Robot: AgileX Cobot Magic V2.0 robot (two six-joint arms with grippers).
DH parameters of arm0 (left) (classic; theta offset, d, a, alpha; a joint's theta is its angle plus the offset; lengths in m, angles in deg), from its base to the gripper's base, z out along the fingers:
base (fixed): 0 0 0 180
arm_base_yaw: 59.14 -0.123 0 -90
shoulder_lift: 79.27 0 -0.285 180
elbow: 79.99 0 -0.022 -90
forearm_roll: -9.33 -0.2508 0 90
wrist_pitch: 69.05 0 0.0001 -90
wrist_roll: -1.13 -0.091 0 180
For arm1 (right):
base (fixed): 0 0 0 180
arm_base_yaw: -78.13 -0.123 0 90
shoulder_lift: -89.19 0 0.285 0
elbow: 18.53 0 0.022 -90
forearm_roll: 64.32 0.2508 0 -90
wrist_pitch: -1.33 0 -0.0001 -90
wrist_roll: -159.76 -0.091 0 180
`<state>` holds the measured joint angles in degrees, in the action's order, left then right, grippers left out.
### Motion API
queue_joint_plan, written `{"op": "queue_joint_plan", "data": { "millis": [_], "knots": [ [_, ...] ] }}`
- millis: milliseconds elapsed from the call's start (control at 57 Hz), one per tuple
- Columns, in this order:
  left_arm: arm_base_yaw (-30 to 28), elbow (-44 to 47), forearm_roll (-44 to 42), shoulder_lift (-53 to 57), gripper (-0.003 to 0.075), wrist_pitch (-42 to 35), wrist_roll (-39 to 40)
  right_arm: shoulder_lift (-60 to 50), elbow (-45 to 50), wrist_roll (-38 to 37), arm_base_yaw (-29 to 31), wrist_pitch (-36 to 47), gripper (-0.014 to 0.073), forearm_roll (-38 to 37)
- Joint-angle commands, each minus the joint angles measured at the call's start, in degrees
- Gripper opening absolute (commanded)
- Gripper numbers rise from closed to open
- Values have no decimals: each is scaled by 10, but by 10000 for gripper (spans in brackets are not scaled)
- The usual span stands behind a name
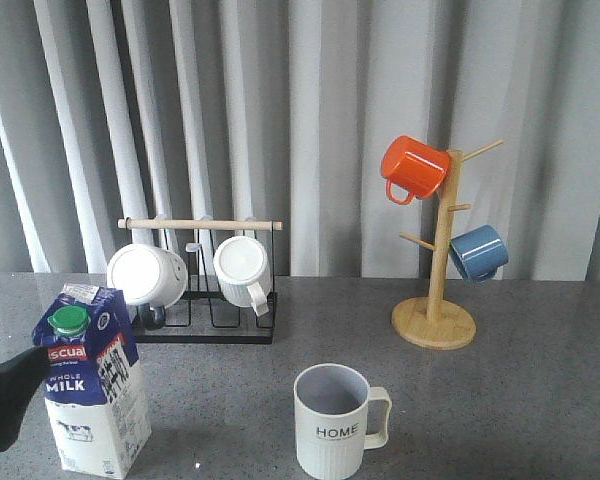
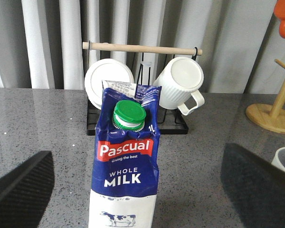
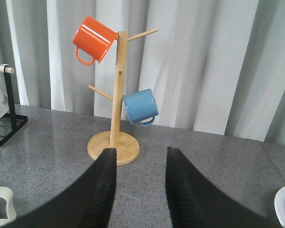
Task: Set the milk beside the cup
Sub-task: 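Reach the left gripper to the milk carton and grasp it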
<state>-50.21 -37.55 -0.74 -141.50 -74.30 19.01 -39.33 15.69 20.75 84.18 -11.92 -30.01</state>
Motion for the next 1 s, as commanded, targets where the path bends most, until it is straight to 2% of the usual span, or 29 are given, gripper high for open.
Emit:
{"op": "queue_joint_plan", "data": {
  "millis": [0,211,509,702,982],
  "knots": [
    [3,-19,2,-19,687,-63,9,-2,-15,-1,-1,35,265,5],
    [3,-50,-18,-86,687,-84,8,-2,-15,-1,-1,35,265,5],
    [3,-65,-16,-155,685,-156,6,-2,-15,-1,-1,35,265,5],
    [3,-67,-16,-192,683,-194,-44,-2,-15,-1,-1,35,265,5],
    [1,-67,82,-202,675,-225,-123,-2,-15,1,-1,35,265,5]
  ]
}}
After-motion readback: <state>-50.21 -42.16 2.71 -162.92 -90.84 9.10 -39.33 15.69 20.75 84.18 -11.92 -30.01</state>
